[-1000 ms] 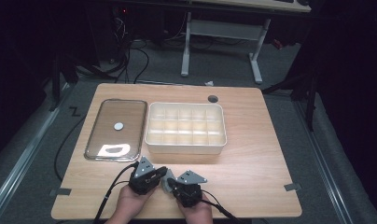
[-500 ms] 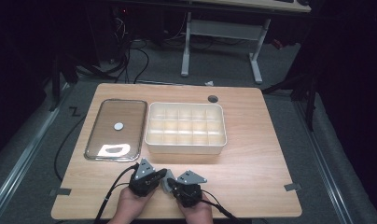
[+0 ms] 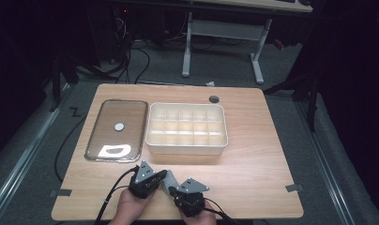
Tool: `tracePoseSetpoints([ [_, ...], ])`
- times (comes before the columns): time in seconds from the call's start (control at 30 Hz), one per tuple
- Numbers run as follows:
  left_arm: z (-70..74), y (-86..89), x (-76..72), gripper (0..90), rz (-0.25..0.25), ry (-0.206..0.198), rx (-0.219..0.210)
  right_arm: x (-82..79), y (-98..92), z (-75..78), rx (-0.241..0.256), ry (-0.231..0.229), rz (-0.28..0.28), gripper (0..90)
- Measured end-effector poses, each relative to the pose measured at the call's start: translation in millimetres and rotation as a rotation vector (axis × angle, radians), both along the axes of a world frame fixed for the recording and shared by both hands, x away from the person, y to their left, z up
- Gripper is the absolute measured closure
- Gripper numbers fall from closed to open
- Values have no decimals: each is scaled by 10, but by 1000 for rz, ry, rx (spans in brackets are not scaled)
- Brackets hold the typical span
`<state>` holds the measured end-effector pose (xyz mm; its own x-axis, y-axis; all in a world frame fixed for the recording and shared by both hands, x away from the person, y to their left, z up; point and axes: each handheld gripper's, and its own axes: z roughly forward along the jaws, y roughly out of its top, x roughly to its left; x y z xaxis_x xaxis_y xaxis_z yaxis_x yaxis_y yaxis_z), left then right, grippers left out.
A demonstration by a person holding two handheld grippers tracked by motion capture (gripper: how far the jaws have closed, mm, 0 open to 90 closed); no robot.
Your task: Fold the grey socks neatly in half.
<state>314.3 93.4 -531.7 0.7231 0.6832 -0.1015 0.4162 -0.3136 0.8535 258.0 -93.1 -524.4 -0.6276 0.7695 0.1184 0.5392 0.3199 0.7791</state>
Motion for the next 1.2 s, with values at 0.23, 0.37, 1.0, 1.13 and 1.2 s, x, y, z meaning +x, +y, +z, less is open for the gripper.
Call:
tracePoseSetpoints([
  [0.23,-3,-11,-13,900,3,-12,13,11,-1,-38,6,0,10,900],
  [0.37,-1,-5,-20,900,7,-16,9,15,-24,47,25,9,11,863],
  [1.0,-1,9,-11,900,8,-4,-1,346,-137,132,73,135,-37,540],
  [1.13,-1,10,-13,900,5,-3,-2,395,-149,107,93,161,-45,440],
  [1.2,0,12,-14,900,5,-3,0,399,-134,93,84,167,-51,433],
])
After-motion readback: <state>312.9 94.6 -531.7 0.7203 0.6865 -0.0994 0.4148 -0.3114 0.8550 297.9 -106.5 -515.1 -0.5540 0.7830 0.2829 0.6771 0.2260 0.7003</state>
